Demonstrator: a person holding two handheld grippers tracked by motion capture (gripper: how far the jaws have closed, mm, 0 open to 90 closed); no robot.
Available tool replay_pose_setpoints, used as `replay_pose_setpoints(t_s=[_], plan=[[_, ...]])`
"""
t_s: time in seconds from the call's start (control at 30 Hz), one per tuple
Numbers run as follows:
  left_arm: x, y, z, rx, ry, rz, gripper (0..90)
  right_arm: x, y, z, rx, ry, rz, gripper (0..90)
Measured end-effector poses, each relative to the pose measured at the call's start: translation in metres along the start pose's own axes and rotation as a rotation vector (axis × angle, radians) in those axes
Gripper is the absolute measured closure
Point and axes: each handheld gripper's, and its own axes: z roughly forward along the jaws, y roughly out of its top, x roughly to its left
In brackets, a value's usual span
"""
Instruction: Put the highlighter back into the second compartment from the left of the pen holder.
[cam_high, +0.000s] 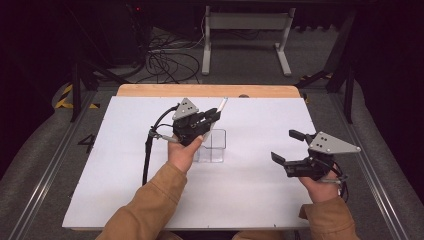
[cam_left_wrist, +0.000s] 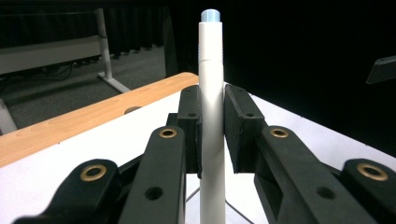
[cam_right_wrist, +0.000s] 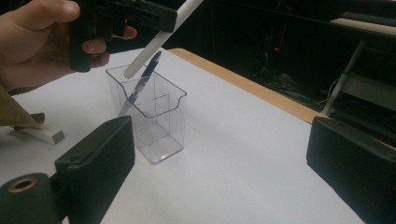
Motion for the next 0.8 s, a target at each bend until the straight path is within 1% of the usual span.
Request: replay_pose_setpoints(t_s=[0.07,0.13,0.17,0.23,0.27,0.3,0.37,0.47,0.63,0.67,0.7,0.77,0.8], plan=[[0.002,-0.001,0.0,0.006,0.0,-0.006,77.9,0.0,0.0,0.0,0.0,0.0,0.002,8.5],[0.002,-0.002,-0.002,0.02,0.01,-0.01,77.9,0.0,0.0,0.0,-0.001,0.0,0.001,8.5],[0.002,-0.003,-0.003,0.015,0.009,-0.015,77.9,0.0,0.0,-0.001,-0.002,0.0,0.0,8.5],[0.001,-0.006,-0.005,0.023,0.014,-0.009,77.9,0.0,0.0,-0.001,-0.005,0.001,0.002,8.5],[0.0,-0.006,-0.005,0.032,0.018,0.003,77.9,0.0,0.0,-0.001,-0.006,0.001,0.004,8.5],[0.0,-0.008,-0.005,0.036,0.02,0.007,77.9,0.0,0.0,-0.001,-0.006,0.002,0.005,8.5],[0.002,-0.009,-0.004,0.039,0.023,0.005,77.9,0.0,0.0,0.0,-0.003,0.002,0.005,8.5],[0.004,-0.011,-0.003,0.057,0.027,-0.01,77.8,0.001,0.001,0.0,-0.002,0.005,0.0,8.5],[0.003,-0.013,-0.003,0.065,0.031,0.002,77.2,0.0,0.0,0.001,-0.001,0.006,0.003,8.5],[0.003,-0.012,-0.004,0.064,0.035,0.005,74.0,0.0,0.0,0.001,0.0,0.007,0.003,8.5],[0.002,-0.011,-0.005,0.062,0.048,0.015,67.6,0.001,0.0,0.001,-0.001,0.007,0.002,8.5],[-0.003,-0.009,-0.009,0.07,0.084,0.033,47.8,0.001,0.0,0.0,-0.003,0.007,0.002,8.5],[-0.005,-0.007,-0.013,0.066,0.091,0.044,42.8,0.001,0.001,0.0,-0.005,0.007,0.002,8.5]])
